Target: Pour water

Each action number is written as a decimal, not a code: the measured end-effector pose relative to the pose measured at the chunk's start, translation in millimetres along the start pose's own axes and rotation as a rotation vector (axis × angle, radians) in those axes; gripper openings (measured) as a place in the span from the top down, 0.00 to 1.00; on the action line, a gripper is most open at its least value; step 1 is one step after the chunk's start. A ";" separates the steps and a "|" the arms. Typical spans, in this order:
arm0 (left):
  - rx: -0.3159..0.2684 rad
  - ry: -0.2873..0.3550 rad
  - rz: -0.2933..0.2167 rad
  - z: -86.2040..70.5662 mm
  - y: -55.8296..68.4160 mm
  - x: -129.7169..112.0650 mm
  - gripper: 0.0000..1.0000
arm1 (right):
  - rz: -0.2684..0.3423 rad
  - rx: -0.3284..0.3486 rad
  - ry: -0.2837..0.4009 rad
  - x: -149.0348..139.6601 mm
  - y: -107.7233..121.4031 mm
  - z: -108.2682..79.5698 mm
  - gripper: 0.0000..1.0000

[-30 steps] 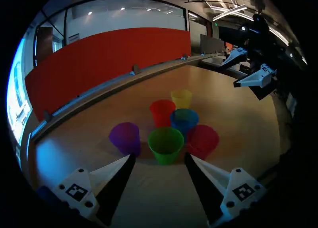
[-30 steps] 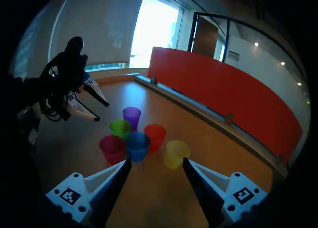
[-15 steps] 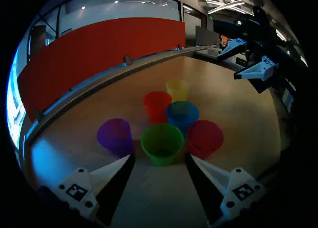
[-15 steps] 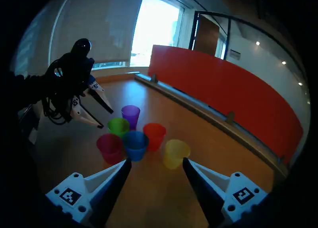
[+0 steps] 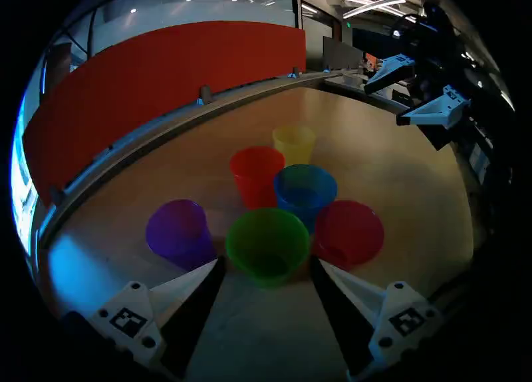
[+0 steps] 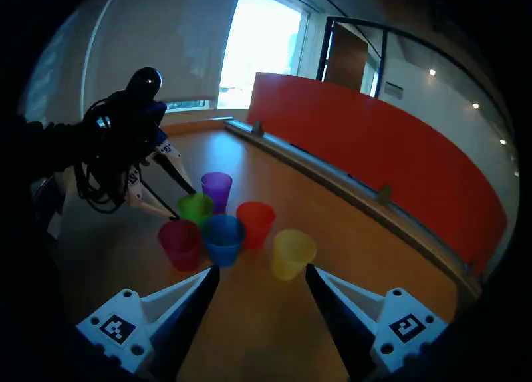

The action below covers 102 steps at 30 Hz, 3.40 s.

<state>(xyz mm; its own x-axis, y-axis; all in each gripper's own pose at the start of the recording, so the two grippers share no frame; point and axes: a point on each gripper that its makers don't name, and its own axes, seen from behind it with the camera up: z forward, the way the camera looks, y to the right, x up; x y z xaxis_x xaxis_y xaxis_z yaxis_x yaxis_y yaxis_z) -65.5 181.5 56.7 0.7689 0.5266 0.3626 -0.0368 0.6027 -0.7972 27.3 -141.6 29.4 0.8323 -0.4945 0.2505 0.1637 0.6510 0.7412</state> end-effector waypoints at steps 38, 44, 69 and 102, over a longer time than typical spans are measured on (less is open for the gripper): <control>0.008 0.030 -0.005 26.1 -4.6 8.8 0.13 | 0.006 -0.009 -0.014 -12.3 6.1 -0.5 0.00; 0.033 0.044 -0.002 25.6 -8.9 7.6 0.14 | 0.006 -0.011 -0.014 -12.8 5.9 -1.2 0.00; 0.115 0.210 -0.073 -34.8 -15.3 38.9 0.14 | 0.011 -0.018 0.007 -6.2 5.5 -0.6 0.00; 0.150 0.483 -0.082 -126.3 -0.3 99.5 0.14 | 0.016 -0.012 0.037 4.9 -1.9 1.7 0.00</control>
<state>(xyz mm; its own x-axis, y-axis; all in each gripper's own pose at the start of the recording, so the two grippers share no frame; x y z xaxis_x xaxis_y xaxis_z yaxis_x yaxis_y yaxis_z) 91.6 158.0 32.0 0.9790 0.1583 0.1282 -0.0280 0.7281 -0.6849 30.1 -146.2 30.3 0.8537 -0.4629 0.2387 0.1570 0.6656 0.7296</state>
